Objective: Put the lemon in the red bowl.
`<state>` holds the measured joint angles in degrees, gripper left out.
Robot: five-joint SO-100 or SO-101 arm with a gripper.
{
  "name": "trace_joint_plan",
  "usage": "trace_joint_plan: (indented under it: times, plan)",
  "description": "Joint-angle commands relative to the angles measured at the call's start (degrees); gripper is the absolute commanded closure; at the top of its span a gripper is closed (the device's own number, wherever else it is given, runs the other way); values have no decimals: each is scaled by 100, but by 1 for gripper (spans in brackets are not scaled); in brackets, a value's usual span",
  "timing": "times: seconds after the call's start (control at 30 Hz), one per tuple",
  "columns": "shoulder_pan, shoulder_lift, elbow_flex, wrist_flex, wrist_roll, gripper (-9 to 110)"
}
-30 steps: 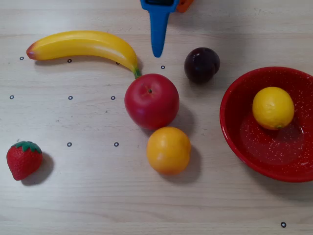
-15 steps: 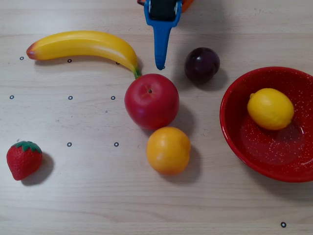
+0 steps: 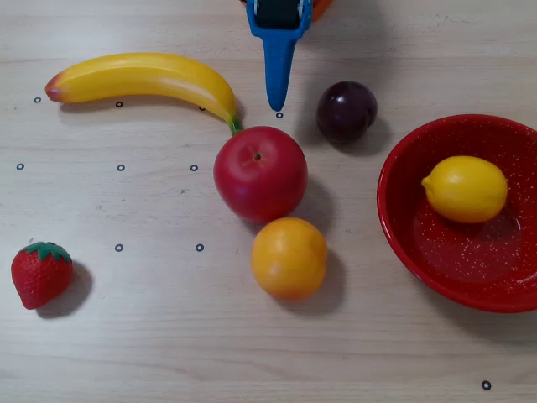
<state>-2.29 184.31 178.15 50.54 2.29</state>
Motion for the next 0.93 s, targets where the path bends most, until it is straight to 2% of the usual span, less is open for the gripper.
trace_joint_plan:
  times: [0.0,0.9]
  plan:
    - [35,79,53,-35,-114,101]
    - [-35,79,53,0,-229,101]
